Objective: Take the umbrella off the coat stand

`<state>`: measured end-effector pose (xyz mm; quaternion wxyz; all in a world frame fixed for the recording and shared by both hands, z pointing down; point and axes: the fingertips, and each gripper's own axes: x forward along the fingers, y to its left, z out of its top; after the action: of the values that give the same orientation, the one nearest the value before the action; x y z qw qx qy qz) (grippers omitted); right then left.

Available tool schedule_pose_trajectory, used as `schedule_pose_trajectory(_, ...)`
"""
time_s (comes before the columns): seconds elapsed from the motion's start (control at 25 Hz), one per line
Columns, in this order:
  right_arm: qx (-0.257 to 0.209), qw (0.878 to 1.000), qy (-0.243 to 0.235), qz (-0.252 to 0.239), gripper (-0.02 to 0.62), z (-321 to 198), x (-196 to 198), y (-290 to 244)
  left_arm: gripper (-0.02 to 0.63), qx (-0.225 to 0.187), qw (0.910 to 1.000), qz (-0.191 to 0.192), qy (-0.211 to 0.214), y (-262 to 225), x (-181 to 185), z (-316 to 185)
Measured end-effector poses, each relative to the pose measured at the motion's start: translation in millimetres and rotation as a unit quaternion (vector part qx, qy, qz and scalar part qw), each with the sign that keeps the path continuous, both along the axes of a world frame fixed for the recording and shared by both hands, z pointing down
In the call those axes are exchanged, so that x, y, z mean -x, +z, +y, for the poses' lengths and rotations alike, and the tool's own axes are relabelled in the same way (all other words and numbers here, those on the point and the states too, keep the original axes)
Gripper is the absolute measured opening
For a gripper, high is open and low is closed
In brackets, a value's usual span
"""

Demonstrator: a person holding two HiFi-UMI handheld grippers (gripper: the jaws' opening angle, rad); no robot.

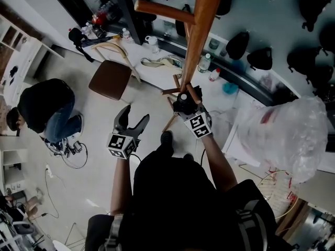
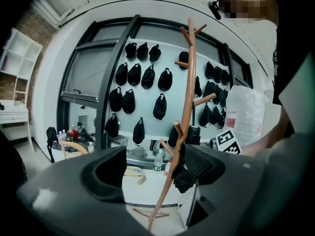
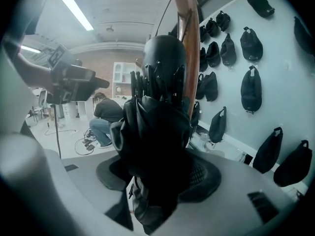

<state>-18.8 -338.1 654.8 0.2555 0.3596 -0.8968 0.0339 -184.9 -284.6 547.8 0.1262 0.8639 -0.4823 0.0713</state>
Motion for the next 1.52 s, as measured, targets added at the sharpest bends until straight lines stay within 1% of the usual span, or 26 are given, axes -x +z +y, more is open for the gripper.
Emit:
schedule_pose_trajectory(0.28, -0.012, 1.000, -0.003, 0.009, 0.244, 3, -3, -16, 0.371, -0.006, 1.0000, 0.003, -0.006, -8, -3, 9)
schedule_pose_trajectory(0.48, -0.027, 0.999, -0.004, 0.027, 0.242, 4, -9, -31, 0.371, -0.011, 0.9999, 0.003, -0.011, -13, -4, 15)
schedule_pose_trajectory(0.68, -0.037, 0.999, -0.007, 0.016, 0.241, 8, -12, -38, 0.371, -0.015, 0.9997, 0.003, -0.017, -18, -5, 21)
schedule_pose_trajectory(0.84, -0.045, 0.999, -0.013, 0.017, 0.239, 14, -14, -44, 0.370, -0.015, 0.9996, 0.010, -0.021, -17, -8, 29)
schedule_pose_trajectory(1.12, -0.051, 0.998, -0.015, 0.014, 0.239, 26, -20, -56, 0.370, -0.021, 0.9995, 0.010, -0.020, -22, -18, 39)
schedule_pose_trajectory(1.36, -0.059, 0.998, -0.018, 0.013, 0.239, 40, -27, -64, 0.370, -0.016, 0.9996, 0.014, -0.019, -19, -25, 50)
schedule_pose_trajectory(1.52, -0.062, 0.998, -0.019, 0.000, 0.239, 48, -28, -75, 0.370, -0.016, 0.9996, 0.015, -0.019, -18, -32, 52)
